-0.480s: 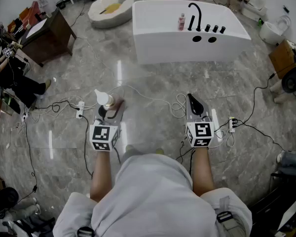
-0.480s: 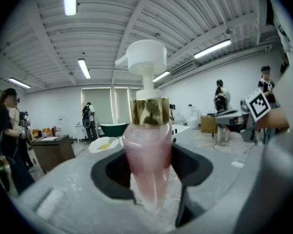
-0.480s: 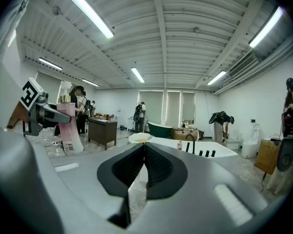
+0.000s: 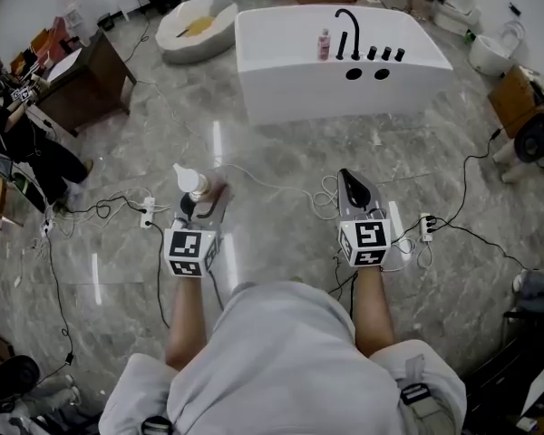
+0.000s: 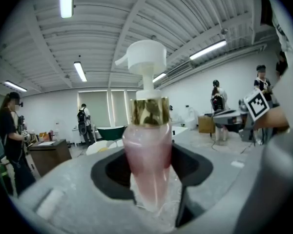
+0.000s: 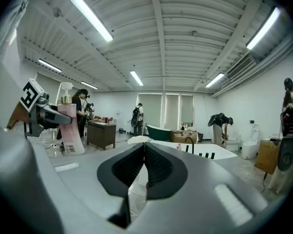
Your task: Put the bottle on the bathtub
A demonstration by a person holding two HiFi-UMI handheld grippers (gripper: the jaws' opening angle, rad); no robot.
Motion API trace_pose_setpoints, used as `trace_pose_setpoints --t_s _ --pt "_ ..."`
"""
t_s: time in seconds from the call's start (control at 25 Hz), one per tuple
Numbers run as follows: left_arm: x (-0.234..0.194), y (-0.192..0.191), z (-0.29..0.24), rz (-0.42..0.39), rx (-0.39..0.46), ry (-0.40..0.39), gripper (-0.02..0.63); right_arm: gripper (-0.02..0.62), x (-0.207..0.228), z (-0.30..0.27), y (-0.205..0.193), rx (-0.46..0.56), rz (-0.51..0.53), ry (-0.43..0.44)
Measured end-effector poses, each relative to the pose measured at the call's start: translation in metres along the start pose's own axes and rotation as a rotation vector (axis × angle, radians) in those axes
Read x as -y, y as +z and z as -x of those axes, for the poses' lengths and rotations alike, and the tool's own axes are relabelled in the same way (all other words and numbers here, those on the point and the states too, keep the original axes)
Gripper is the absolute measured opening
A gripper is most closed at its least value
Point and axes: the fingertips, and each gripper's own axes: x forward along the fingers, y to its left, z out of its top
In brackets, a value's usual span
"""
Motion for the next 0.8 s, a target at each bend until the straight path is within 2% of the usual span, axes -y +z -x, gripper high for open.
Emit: trace_pose_setpoints --t_s 0.4,0.8 --pt "0.002 -0.004 -0.005 0.001 -0.024 -0.003 0.227 0.003 0.001 -0.001 -0.005 0.002 -0.01 0.008" --pt "0.001 0.0 -0.043 -0.019 -0.032 -0.044 0.227 0.003 0.02 -0.029 -0.017 -0.023 -0.024 0.003"
